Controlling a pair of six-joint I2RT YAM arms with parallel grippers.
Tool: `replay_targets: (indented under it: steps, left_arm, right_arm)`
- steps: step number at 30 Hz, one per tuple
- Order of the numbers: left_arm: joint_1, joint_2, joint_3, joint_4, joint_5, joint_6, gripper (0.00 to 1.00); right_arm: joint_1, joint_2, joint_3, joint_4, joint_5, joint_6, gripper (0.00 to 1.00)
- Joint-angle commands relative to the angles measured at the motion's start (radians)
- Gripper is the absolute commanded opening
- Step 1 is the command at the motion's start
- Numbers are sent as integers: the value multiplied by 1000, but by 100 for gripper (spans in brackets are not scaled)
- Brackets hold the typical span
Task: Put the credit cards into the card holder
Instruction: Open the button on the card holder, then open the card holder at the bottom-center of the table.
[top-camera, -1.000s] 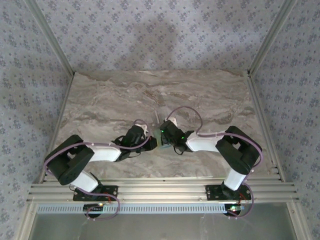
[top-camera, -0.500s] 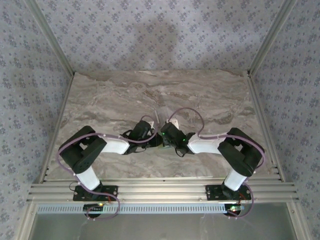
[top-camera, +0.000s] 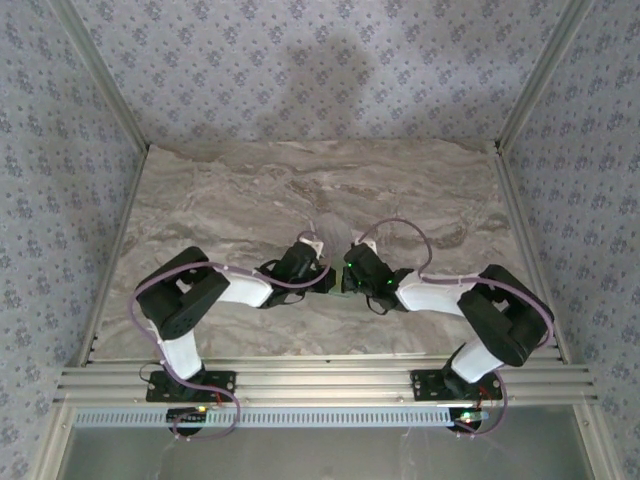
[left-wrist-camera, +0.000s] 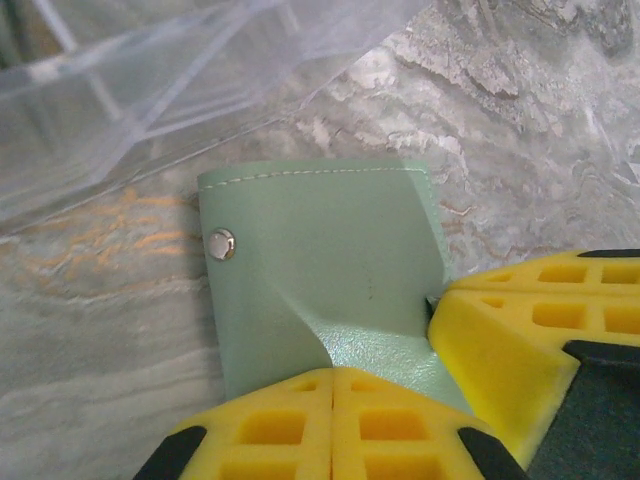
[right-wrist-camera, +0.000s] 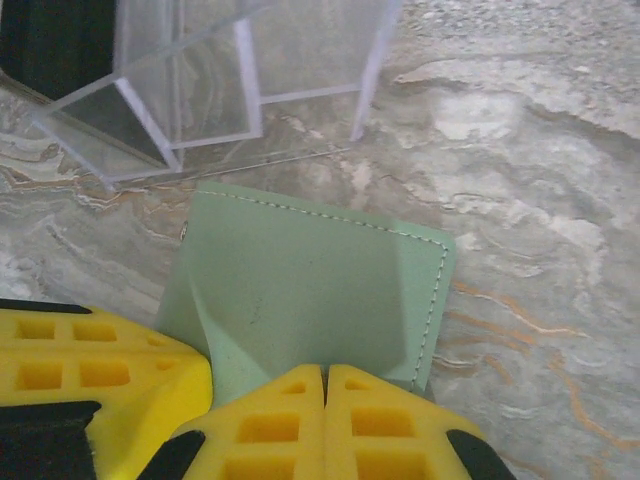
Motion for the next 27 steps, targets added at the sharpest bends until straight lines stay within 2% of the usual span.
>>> replay_targets:
  steps: [1,7,12,19,21,22,24,27]
  left_arm:
    - [6,163,-43,-307,-203,17,6]
    - [12,276,-32,-263,-199,-7,7]
    - [27,331,-39,-229,-204,-26,7]
    - [17,302,-68,-152,-119,-14,8]
    - [-5,274,-76,-135,-99,-13,10]
    - [-21,256,-78,-132,-92,-14,11]
    - [-47,229,-80,-128,-81,-17,13]
    - [-66,201,-90,-113,-68,-39,13]
  right_arm:
    - [-24,-9,-72,-154,-62,20,0]
    - [-81,-112,-136,-136,-114,26,0]
    - [-95,-172,-154,-168,-92,36,0]
    - [-154,-284,-221,-202,-6,107,0]
    - [-157,-314,-221,-243,36,129,5]
    - [-156,-329,-217,-263,56,129,14]
    - [-134,-355,-200,-309,102,122,20]
    - [-40,-383,-135,-417,227,127,28]
